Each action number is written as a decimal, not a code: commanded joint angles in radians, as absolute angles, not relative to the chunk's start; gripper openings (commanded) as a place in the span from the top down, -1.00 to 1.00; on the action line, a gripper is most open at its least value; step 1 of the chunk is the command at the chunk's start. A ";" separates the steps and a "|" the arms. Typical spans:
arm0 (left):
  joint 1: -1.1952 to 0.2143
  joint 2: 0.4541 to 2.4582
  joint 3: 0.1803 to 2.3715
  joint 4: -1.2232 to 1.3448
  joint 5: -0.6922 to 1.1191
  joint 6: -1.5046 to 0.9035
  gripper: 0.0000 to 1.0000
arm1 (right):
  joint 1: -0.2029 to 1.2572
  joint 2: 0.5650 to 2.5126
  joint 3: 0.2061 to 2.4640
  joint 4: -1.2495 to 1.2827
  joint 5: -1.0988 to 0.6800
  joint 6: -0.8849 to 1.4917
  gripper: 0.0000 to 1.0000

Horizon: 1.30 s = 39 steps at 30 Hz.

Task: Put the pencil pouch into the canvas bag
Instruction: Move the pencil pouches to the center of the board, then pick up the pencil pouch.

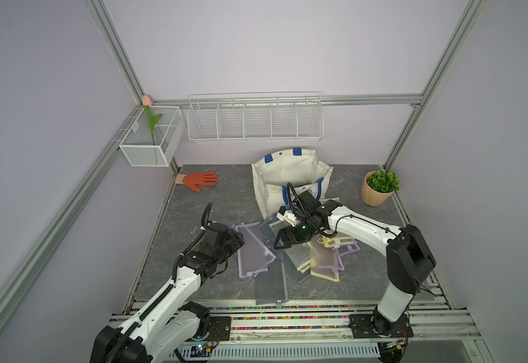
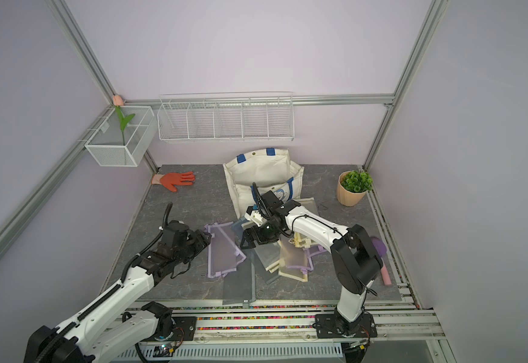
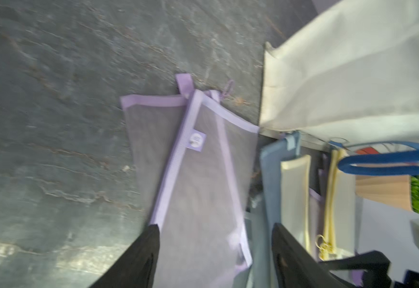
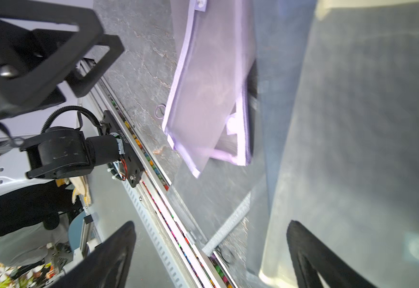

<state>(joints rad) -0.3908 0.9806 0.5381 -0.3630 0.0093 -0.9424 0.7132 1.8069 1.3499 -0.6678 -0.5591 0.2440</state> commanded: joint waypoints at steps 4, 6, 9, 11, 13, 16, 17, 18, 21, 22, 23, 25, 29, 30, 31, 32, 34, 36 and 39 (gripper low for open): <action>-0.310 1.100 0.506 -0.222 0.122 -0.826 -0.41 | 0.736 1.953 1.431 -0.603 -0.643 0.290 -0.95; -0.310 1.147 0.505 -0.186 0.141 -0.819 -0.40 | 0.737 1.997 1.450 -0.570 -0.664 0.309 -0.96; -0.310 1.225 0.504 -0.132 0.184 -0.818 -0.37 | 0.744 2.063 1.482 -0.544 -0.682 0.327 -1.00; -0.310 1.279 0.511 -0.105 0.227 -0.803 -0.32 | 0.749 2.099 1.502 -0.531 -0.691 0.334 -0.97; -0.309 1.328 0.501 -0.059 0.253 -0.819 -0.30 | 0.757 2.130 1.524 -0.531 -0.694 0.335 -0.90; -0.310 1.356 0.472 0.011 0.273 -0.843 -0.26 | 0.765 2.157 1.545 -0.525 -0.693 0.336 -0.73; -0.309 1.362 0.465 0.036 0.286 -0.845 -0.23 | 0.766 2.163 1.548 -0.524 -0.694 0.337 -0.69; -0.311 1.373 0.461 0.053 0.300 -0.851 -0.20 | 0.767 2.168 1.552 -0.525 -0.695 0.339 -0.65; -0.326 1.381 0.447 0.096 0.315 -0.879 -0.10 | 0.769 2.172 1.554 -0.522 -0.695 0.339 -0.57; -0.338 1.378 0.442 0.110 0.314 -0.891 -0.07 | 0.770 2.172 1.555 -0.520 -0.696 0.340 -0.54; -0.349 1.377 0.438 0.121 0.309 -0.900 -0.05 | 0.770 2.172 1.556 -0.520 -0.696 0.339 -0.51; -0.382 1.380 0.436 0.134 0.293 -0.918 -0.04 | 0.770 2.172 1.557 -0.522 -0.697 0.339 -0.45; -0.439 1.407 0.416 0.206 0.281 -0.971 -0.03 | 0.769 2.160 1.556 -0.544 -0.678 0.322 -0.31; -0.447 1.412 0.407 0.233 0.281 -0.989 -0.02 | 0.770 2.153 1.554 -0.552 -0.669 0.316 -0.23; -0.455 1.412 0.394 0.257 0.279 -1.008 -0.02 | 0.769 2.145 1.550 -0.560 -0.660 0.309 -0.15; -0.460 1.408 0.387 0.272 0.278 -1.021 -0.02 | 0.769 2.138 1.546 -0.567 -0.653 0.303 -0.08; -0.467 1.386 0.372 0.280 0.272 -1.038 -0.01 | 0.767 2.118 1.539 -0.585 -0.643 0.289 0.06; -0.466 1.346 0.367 0.250 0.261 -1.038 -0.01 | 0.767 2.096 1.530 -0.606 -0.631 0.271 0.17; -0.467 1.273 0.381 0.157 0.241 -1.008 -0.01 | 0.762 2.051 1.509 -0.625 -0.615 0.252 0.36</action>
<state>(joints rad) -0.4614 1.3300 0.3771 0.2123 0.2733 -0.9989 0.7635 2.1349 1.5272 -0.5762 -0.6338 0.2932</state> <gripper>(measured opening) 0.505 0.328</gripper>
